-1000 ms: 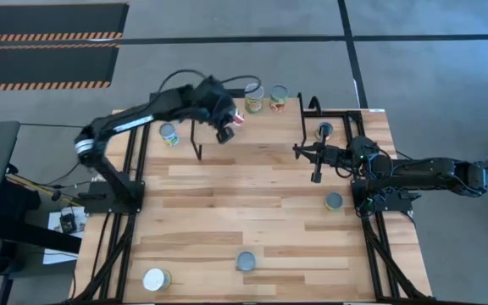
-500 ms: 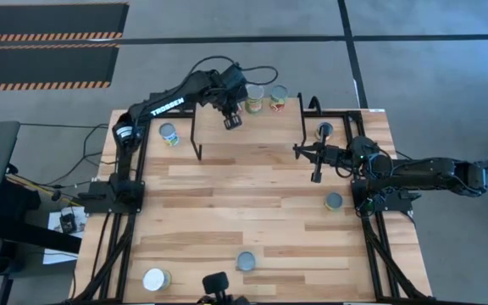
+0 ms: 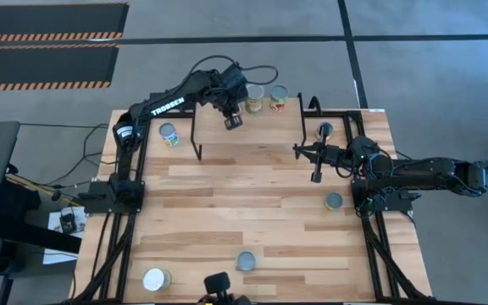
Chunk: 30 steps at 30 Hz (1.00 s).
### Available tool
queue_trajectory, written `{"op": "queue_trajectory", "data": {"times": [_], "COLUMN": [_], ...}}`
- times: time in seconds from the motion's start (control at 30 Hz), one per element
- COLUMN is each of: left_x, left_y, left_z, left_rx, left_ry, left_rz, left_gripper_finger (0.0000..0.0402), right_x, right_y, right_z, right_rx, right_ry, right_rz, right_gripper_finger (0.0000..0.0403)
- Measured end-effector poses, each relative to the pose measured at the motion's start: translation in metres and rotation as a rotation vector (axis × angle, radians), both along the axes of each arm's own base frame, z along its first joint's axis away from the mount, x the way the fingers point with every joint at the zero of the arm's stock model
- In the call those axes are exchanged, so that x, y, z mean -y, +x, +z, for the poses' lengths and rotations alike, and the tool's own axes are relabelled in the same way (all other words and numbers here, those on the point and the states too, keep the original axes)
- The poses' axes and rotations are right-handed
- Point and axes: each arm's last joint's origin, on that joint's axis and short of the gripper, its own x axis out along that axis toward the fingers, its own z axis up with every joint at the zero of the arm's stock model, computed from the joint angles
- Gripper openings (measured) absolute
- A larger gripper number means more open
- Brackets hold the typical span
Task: Pick and place cans onto a shelf
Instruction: Put the canned diced tomatoes on the shelf, then put the blue tuna can on the shelf
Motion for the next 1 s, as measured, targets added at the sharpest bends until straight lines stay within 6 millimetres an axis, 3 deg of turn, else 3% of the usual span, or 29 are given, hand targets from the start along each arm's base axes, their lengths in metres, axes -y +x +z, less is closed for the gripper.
{"op": "queue_trajectory", "data": {"times": [0.17, 0.5, 0.6, 0.77, 1.0], "left_x": [-0.001, -0.002, 0.004, 0.016, 0.048], "left_y": [0.002, 0.001, -0.003, -0.012, -0.008], "left_z": [0.001, 0.002, 0.011, 0.038, 0.036], "left_rx": [0.014, -0.027, -0.05, 0.072, 0.233], "left_ry": [0.017, 0.073, 0.128, 0.119, 0.059], "left_rz": [-0.013, -0.026, -0.081, -0.139, -0.319], "left_gripper_finger": [0.0046, 0.0049, 0.0042, 0.0006, 0.0001], "right_x": [0.0, 0.0, 0.0, 0.0, 0.0], "right_y": [0.0, 0.0, 0.0, 0.0, 0.0], "right_z": [0.0, 0.0, 0.0, 0.0, -0.002], "right_rx": [0.0, 0.0, 0.0, 0.0, -0.015], "right_ry": [0.002, 0.002, 0.002, 0.002, 0.012], "right_rz": [0.0, 0.0, 0.0, 0.0, 0.001], "right_gripper_finger": [0.0008, 0.001, 0.001, 0.0009, 0.0009]}}
